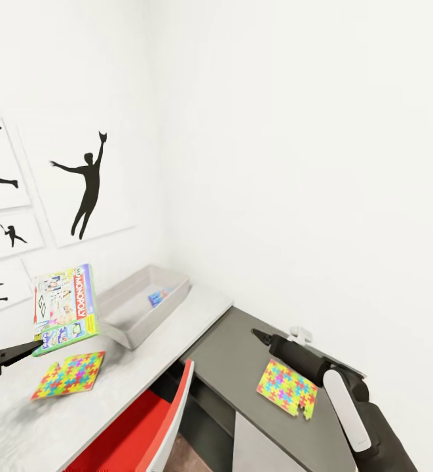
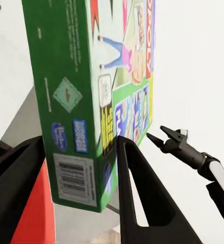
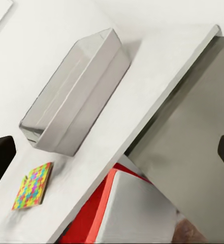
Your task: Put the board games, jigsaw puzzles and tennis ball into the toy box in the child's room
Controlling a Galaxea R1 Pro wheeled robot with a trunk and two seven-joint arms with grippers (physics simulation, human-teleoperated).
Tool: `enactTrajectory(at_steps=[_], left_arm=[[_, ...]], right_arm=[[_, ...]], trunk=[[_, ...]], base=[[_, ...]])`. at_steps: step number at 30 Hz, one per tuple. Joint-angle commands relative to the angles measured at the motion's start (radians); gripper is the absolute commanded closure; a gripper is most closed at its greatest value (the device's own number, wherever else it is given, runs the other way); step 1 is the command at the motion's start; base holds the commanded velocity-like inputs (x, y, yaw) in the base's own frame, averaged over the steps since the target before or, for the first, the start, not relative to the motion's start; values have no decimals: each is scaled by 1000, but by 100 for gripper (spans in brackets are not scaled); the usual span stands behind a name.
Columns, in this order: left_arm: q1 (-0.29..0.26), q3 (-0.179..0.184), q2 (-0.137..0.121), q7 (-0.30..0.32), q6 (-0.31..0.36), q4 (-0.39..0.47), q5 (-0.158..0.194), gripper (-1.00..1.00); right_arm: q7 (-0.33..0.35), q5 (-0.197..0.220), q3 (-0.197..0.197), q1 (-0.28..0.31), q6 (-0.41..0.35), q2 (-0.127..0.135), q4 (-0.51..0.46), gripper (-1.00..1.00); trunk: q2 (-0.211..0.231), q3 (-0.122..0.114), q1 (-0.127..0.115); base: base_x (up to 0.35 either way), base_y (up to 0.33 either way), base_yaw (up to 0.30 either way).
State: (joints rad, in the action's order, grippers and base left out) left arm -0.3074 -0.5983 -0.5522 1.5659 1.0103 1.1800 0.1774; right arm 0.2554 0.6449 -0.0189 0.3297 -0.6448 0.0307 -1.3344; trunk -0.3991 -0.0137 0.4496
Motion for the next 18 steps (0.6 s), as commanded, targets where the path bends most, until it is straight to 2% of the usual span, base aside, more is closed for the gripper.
enactTrajectory(at_steps=[1,7,18], left_arm=[[-1,0,0,5,10,0,0,100],[-1,0,1,5,10,0,0,100],[-1,0,5,5,10,0,0,100]], right_arm=[[3,1,-3,0,-14,0,-1,-100],[1,0,0,1,-27,-1,0,-100],[0,1,1,8,-29,-2,13,-100]], trunk=[[-1,0,0],[-1,0,0],[-1,0,0]], base=[[18,0,283],[40,0,282],[110,0,282]])
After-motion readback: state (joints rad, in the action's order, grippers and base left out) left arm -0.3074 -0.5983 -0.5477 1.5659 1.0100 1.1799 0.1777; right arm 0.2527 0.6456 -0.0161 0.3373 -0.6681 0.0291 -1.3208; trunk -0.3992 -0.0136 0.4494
